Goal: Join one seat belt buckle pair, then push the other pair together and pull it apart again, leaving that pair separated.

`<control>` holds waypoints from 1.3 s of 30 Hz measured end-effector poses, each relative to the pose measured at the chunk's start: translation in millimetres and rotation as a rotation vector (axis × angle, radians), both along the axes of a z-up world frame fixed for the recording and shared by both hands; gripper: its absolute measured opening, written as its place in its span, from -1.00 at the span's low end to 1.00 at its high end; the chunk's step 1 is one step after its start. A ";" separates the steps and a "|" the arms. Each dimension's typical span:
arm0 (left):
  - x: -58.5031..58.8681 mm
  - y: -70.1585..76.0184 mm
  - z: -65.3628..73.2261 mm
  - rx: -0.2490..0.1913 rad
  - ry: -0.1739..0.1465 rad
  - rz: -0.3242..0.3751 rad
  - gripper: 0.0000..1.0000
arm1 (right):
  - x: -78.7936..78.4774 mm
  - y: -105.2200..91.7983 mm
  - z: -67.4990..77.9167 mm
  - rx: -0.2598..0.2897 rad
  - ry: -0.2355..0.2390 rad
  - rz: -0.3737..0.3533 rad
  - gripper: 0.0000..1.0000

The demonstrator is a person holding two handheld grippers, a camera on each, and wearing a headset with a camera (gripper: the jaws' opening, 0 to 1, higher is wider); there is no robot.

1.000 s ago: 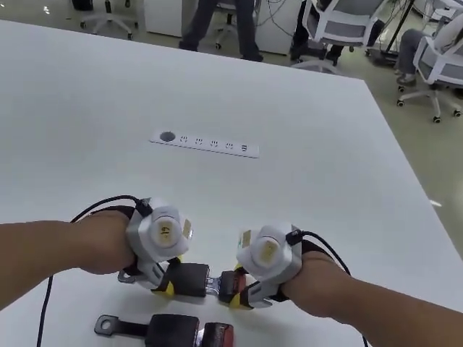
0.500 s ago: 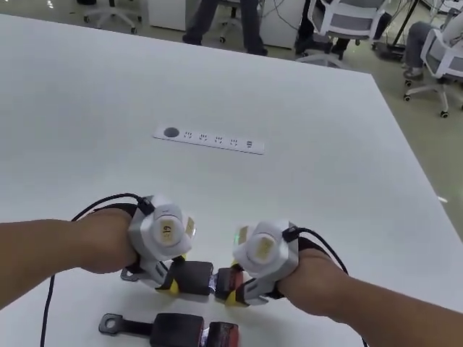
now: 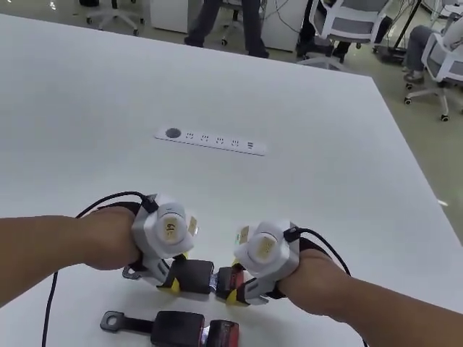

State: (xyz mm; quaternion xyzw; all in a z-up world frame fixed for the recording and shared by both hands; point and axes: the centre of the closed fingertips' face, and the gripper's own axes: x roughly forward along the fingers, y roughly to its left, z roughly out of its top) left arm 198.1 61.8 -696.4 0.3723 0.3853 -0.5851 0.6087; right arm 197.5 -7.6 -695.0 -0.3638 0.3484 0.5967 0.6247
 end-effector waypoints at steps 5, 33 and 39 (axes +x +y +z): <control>0.7 0.9 -0.2 -0.015 0.003 0.016 -0.38 | -3.1 -7.5 0.9 -0.004 -0.001 -0.021 -0.37; 0.8 2.8 -2.1 -0.003 -0.001 0.045 -0.37 | -7.2 -119.3 -0.2 -0.030 -0.020 -0.120 -0.35; 0.0 2.7 -1.6 -0.009 -0.002 0.052 -0.36 | -8.1 -134.5 -1.2 -0.062 -0.004 -0.120 -0.34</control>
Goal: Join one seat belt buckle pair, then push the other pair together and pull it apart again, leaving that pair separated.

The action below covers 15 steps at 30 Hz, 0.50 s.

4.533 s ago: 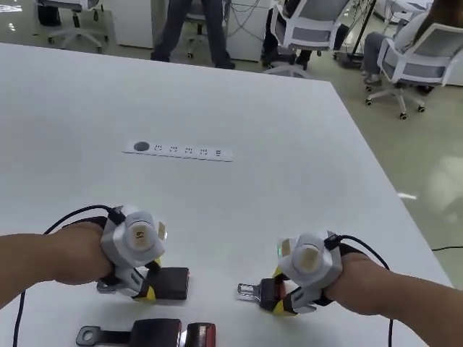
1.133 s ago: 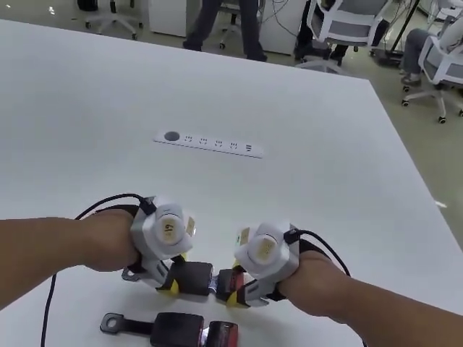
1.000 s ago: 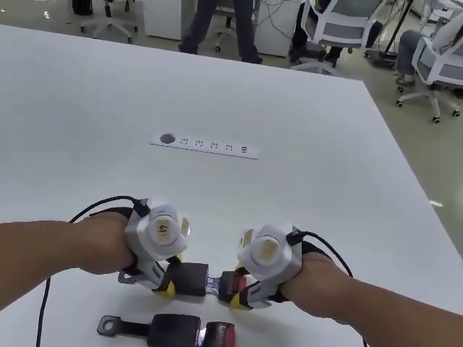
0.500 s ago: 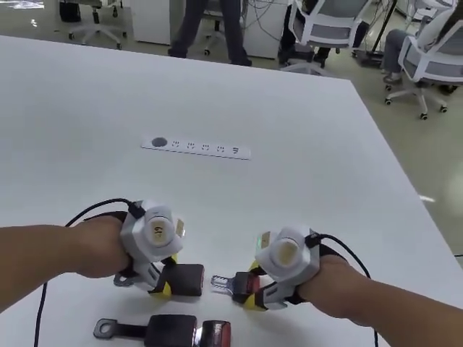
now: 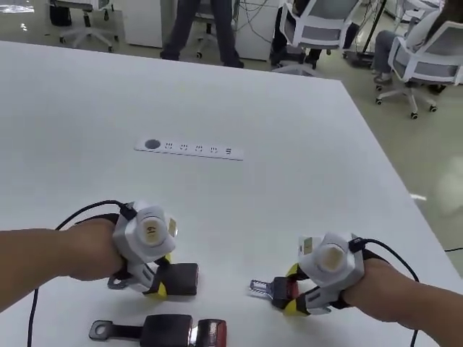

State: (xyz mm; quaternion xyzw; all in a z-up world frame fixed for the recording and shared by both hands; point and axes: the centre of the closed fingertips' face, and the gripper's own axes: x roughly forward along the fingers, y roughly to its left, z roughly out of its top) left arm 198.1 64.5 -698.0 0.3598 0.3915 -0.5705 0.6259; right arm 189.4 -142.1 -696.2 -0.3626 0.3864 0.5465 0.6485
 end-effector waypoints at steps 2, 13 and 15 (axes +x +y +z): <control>0.3 0.0 0.1 -0.008 0.001 0.009 -0.36 | 0.6 -0.2 -0.9 -0.009 -0.001 0.006 -0.34; 1.7 -1.8 0.8 -0.015 0.012 0.043 -0.32 | 3.6 -0.5 -1.2 -0.043 -0.010 -0.018 -0.25; 3.9 -1.9 0.2 -0.029 0.018 0.077 -0.27 | 3.4 -0.8 -0.9 -0.040 -0.009 -0.042 -0.24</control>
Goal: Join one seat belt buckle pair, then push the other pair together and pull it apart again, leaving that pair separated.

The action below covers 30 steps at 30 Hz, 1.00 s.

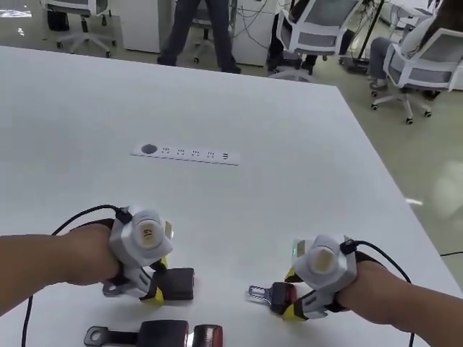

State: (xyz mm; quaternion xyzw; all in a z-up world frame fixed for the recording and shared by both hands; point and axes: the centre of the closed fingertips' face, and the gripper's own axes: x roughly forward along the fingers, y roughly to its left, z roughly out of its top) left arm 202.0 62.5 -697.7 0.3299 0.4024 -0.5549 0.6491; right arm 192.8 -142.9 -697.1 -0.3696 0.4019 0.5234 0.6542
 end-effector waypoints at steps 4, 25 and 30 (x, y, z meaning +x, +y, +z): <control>-1.8 -7.0 7.3 -0.071 0.013 0.058 -0.05 | -0.7 -0.7 0.2 0.079 0.027 -0.150 -0.14; -56.6 28.0 73.2 -0.264 -0.129 0.345 0.40 | -60.8 26.5 60.3 0.322 -0.091 -0.336 0.68; -69.4 50.0 75.9 -0.310 -0.149 0.428 0.61 | -70.2 22.5 64.5 0.327 -0.101 -0.354 0.82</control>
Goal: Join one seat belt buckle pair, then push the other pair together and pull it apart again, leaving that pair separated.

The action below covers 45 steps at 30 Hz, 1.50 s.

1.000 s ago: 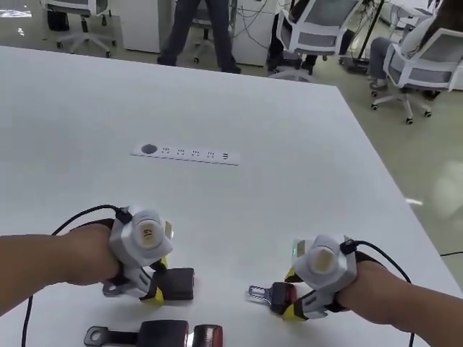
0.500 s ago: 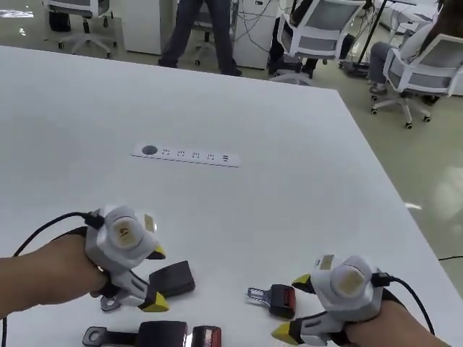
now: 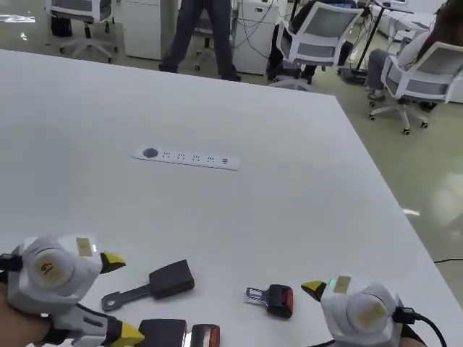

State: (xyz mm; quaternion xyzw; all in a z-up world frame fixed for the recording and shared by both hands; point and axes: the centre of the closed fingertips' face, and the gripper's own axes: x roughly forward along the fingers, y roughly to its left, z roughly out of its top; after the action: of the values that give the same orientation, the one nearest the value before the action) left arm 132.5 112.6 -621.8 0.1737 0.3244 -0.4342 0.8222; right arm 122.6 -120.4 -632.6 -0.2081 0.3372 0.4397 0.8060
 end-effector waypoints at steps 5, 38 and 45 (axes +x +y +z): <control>-12.6 37.8 -6.3 -0.006 0.045 0.140 0.88 | -5.2 -6.5 -0.9 0.008 0.002 -0.038 0.99; -40.7 70.8 5.1 -0.125 0.023 0.294 0.99 | -27.7 -12.4 10.0 0.061 -0.008 -0.169 0.99; -36.4 55.1 21.8 -0.217 0.006 0.295 1.00 | -29.9 -5.7 10.1 0.107 0.018 -0.207 0.99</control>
State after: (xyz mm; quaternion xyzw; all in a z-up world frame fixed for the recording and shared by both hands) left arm 96.2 167.7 -600.0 0.0331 0.3000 -0.3421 0.8899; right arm 92.7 -126.1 -622.5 -0.1246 0.3401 0.3733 0.8541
